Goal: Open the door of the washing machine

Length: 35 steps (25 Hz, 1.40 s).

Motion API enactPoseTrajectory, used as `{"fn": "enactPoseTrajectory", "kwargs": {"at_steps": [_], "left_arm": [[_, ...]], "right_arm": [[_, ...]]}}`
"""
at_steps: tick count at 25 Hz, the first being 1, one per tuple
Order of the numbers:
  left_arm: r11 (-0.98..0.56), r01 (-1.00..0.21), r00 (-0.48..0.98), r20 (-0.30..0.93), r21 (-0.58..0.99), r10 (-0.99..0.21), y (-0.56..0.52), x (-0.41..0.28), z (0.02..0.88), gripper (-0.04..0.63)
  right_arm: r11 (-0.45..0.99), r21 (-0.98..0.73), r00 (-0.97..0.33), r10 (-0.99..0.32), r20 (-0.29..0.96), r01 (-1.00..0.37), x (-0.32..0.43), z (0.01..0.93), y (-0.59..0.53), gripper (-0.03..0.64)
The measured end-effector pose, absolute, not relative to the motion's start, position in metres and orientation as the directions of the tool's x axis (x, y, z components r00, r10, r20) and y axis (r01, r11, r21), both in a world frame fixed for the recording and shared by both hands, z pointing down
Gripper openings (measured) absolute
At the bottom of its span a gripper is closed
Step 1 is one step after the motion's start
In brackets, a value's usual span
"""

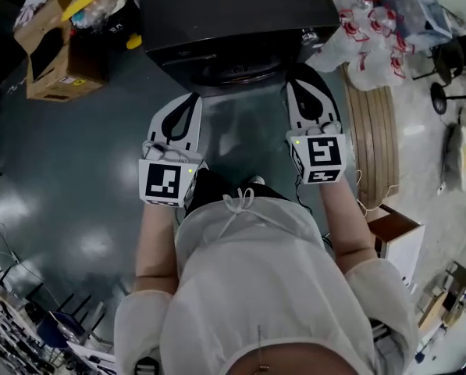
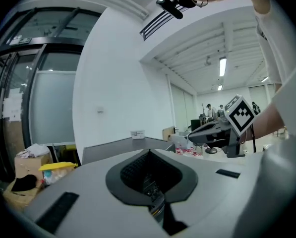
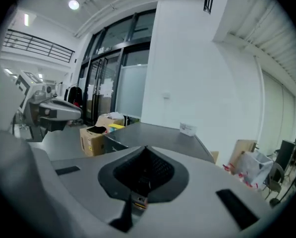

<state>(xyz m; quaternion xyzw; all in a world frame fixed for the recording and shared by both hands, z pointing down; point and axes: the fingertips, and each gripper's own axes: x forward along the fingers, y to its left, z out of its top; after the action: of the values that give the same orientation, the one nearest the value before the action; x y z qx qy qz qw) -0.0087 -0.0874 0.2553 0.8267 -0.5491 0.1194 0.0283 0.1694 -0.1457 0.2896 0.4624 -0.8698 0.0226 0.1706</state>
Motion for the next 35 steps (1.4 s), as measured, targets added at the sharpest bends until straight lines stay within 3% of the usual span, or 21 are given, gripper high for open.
{"fn": "enactPoseTrajectory", "kwargs": {"at_steps": [6, 16, 35], "left_arm": [[-0.262, -0.959, 0.245, 0.147, -0.107, -0.958, -0.08, -0.068, 0.205, 0.021], [-0.18, -0.971, 0.164, 0.107, -0.155, -0.981, -0.05, -0.12, 0.164, 0.021], [-0.164, -0.98, 0.152, 0.105, -0.113, -0.983, -0.045, -0.151, 0.157, 0.021]], "right_arm": [[0.665, 0.118, -0.634, -0.742, 0.216, -0.738, 0.122, 0.24, -0.155, 0.006], [0.719, 0.082, -0.712, -0.695, 0.098, -0.69, 0.071, 0.189, -0.148, 0.005], [0.725, 0.048, -0.715, -0.687, 0.131, -0.687, 0.045, 0.191, -0.143, 0.002]]}}
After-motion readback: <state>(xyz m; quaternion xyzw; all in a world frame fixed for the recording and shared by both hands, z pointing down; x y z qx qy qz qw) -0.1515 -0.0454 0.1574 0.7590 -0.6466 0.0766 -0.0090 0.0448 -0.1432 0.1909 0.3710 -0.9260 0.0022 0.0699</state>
